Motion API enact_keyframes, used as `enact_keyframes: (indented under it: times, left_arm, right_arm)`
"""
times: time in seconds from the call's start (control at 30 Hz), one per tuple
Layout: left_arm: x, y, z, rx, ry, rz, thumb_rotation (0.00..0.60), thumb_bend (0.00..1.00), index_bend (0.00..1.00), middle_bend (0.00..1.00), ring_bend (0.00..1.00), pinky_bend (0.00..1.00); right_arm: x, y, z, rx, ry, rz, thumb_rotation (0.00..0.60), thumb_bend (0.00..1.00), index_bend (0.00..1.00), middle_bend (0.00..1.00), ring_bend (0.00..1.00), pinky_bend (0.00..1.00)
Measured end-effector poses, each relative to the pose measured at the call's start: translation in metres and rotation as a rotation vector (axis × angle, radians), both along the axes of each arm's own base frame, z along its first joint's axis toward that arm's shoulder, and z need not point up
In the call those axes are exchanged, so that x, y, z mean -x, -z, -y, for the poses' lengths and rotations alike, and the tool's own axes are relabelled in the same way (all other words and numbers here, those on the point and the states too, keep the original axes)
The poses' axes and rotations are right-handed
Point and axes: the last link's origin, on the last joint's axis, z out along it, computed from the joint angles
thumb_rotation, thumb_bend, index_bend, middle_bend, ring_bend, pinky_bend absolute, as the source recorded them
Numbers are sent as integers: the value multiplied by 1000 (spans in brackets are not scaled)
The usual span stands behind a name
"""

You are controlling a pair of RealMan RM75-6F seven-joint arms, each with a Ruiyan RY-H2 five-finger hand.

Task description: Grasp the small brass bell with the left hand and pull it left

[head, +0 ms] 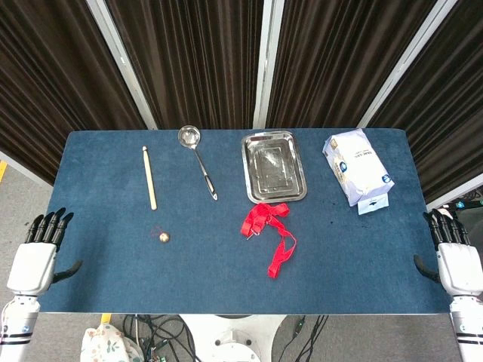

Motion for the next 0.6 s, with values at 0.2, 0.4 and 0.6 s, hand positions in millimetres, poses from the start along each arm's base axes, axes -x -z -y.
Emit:
enact_keyframes:
  times: [0.2, 0.4, 0.6]
  left_arm:
    - [1, 2, 1, 14, -10, 11, 600, 173, 38, 0, 0, 0]
    - [-4, 10, -5, 63, 9, 34, 600, 173, 56, 0, 0, 0]
    - [-17, 28, -24, 154, 52, 55, 600, 173, 81, 2, 0, 0]
  right_arm:
    - [2, -2, -1, 6, 6, 0, 600, 238, 0, 0, 0, 0]
    - [2, -4, 0, 17, 8, 1, 600, 238, 0, 0, 0, 0]
    - [1, -4, -1, 6, 0, -6, 600, 238, 0, 0, 0, 0]
